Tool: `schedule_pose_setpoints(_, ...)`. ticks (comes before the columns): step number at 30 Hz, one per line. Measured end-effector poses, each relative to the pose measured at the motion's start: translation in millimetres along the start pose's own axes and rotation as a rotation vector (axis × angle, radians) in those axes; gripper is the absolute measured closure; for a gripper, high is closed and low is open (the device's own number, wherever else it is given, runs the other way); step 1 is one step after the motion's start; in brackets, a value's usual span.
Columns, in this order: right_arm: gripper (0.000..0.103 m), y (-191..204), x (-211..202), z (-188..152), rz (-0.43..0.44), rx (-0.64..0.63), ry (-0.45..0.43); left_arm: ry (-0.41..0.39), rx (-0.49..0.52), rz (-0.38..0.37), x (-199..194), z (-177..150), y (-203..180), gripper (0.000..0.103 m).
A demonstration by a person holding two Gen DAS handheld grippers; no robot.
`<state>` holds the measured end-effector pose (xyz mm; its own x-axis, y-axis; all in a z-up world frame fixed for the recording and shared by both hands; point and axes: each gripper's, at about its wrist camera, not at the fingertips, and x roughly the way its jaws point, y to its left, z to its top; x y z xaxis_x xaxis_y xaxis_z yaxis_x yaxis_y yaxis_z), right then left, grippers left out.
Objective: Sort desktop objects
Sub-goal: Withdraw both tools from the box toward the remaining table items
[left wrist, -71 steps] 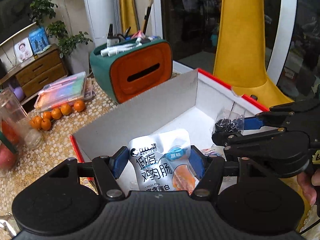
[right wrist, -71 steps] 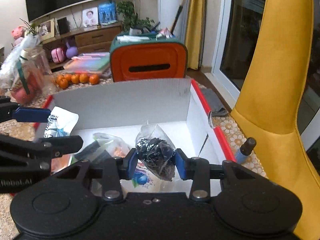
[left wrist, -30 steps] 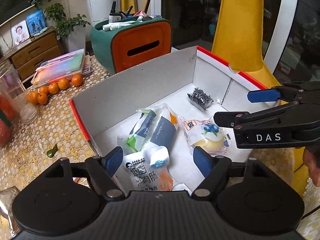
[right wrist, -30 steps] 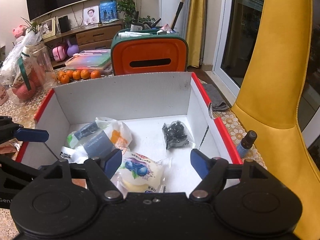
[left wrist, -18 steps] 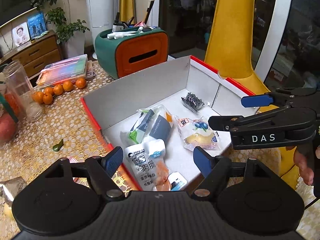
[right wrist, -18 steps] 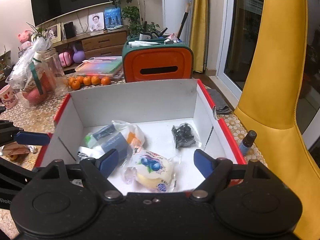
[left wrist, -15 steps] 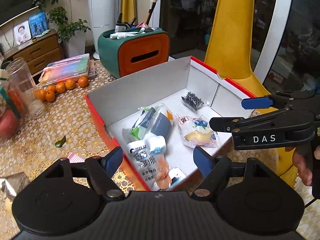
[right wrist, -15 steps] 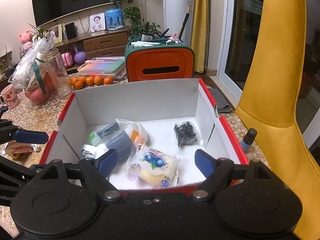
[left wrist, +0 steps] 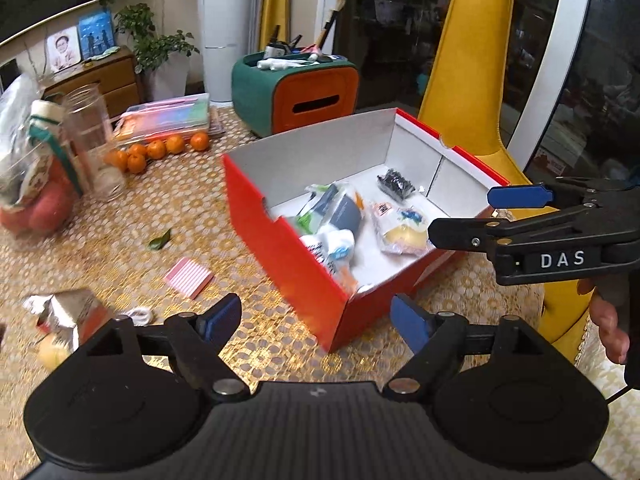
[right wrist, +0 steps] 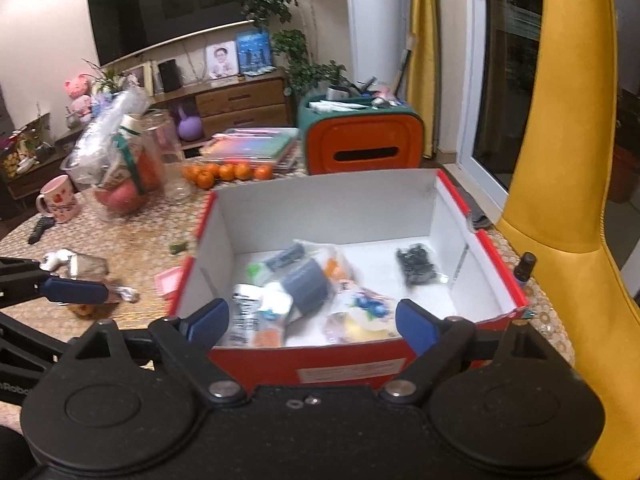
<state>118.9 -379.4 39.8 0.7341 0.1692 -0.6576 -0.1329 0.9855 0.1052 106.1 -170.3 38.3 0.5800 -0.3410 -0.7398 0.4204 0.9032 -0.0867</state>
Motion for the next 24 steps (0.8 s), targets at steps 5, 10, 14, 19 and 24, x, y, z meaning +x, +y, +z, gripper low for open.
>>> schedule_pose_setpoints(5, 0.012, 24.1, -8.0, -4.5, 0.047, -0.007, -0.004, -0.012, 0.0, 0.013, -20.3, -17.1, 15.3, 0.021)
schedule_pose_setpoints(10, 0.008, 46.3, -15.0, -10.9, 0.085, -0.004, -0.003, -0.014, -0.03, 0.021, -36.2, -32.5, 33.3, 0.019)
schedule_pose_setpoints(14, 0.006, 59.4, -18.4, -17.5, 0.106, 0.012, 0.008, -0.019, -0.052, 0.024, -48.2, -44.1, 48.0, 0.015)
schedule_pose_setpoints(19, 0.005, 76.8, -19.6, -25.1, 0.128, 0.013, 0.026, -0.016, -0.093, 0.024, -60.0, -58.6, 67.3, 0.014)
schedule_pose_setpoints(24, 0.005, 97.1, -19.4, -29.5, 0.143, 0.002, 0.033, -0.009, -0.132, 0.03, -67.5, -77.2, 89.4, 0.0)
